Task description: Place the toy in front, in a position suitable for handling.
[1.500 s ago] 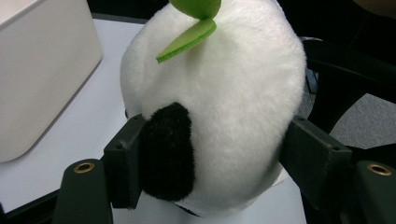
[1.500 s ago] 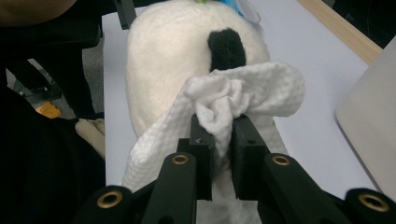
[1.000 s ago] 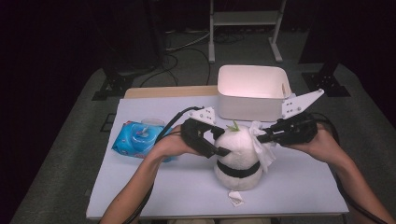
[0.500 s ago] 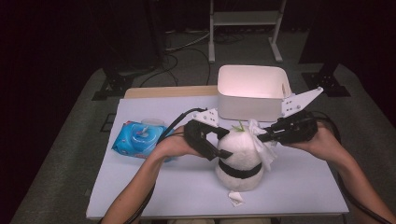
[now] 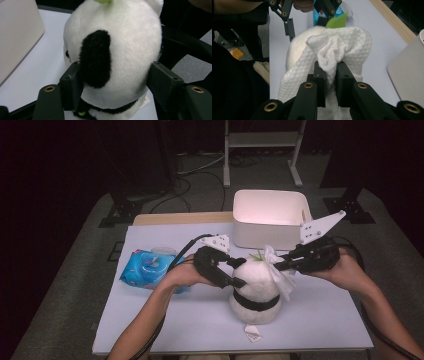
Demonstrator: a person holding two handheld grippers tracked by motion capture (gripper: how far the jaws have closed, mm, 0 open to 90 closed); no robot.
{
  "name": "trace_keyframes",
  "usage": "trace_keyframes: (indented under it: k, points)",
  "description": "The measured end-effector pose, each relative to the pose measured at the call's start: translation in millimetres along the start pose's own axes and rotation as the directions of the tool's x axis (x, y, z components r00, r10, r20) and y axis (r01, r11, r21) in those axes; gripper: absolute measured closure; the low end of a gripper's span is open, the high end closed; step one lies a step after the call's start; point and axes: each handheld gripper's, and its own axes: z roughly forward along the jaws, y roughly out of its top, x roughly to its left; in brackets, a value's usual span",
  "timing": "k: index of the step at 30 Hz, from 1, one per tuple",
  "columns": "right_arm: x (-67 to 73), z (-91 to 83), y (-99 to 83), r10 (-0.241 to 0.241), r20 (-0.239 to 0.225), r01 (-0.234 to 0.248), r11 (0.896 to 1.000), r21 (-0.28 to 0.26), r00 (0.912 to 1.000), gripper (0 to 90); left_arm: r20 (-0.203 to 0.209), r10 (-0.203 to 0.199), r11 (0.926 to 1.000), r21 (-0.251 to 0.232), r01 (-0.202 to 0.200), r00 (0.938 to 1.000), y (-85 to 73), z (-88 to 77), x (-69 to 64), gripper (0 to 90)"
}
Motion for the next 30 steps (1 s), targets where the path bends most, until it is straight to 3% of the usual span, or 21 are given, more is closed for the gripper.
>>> trace_keyframes:
  k: [2,3,9,12,18,25,28,30]
  points:
    - [0.9,3.2,9.3,-0.022,-0.010,0.022,1.000,0.001,0.9997,79.9,0.005,0.015,0.9998,-0.010,-0.015,0.9999,2.8,-2.4,-2.6,36.0]
    - [1.4,4.8,12.7,-0.027,-0.013,0.027,1.000,0.003,0.9995,79.9,-0.010,0.030,0.9995,0.009,-0.030,0.9995,4.6,-0.7,-4.9,36.0]
    - [3.7,16.1,25.4,-0.058,-0.018,0.058,0.997,0.043,0.9982,79.9,-0.026,0.039,0.9990,0.025,-0.038,0.9989,3.4,3.2,-7.1,33.6]
    - [1.7,14.9,24.0,-0.046,-0.018,0.046,0.998,0.045,0.9988,79.8,-0.046,0.056,0.9970,0.056,-0.053,0.9974,2.6,4.3,-8.8,33.3]
    - [-0.8,5.0,13.5,-0.018,0.001,0.018,0.999,0.039,0.9998,79.8,-0.040,0.048,0.9963,0.072,-0.046,0.9980,0.0,9.1,-6.2,31.5]
    - [0.4,1.7,5.6,-0.005,-0.006,0.005,1.000,0.022,1.0000,79.8,-0.024,0.030,0.9982,0.053,-0.029,0.9993,2.5,20.2,-5.3,17.8]
    - [2.0,3.2,6.4,-0.011,-0.004,0.011,1.000,0.027,0.9999,79.8,-0.015,0.039,0.9986,0.037,-0.038,0.9991,3.4,23.4,-5.4,22.0]
    - [2.3,3.0,8.3,-0.013,-0.003,0.013,0.999,0.032,0.9999,79.9,-0.014,0.039,0.9989,0.026,-0.039,0.9991,3.7,23.4,-5.2,29.5]
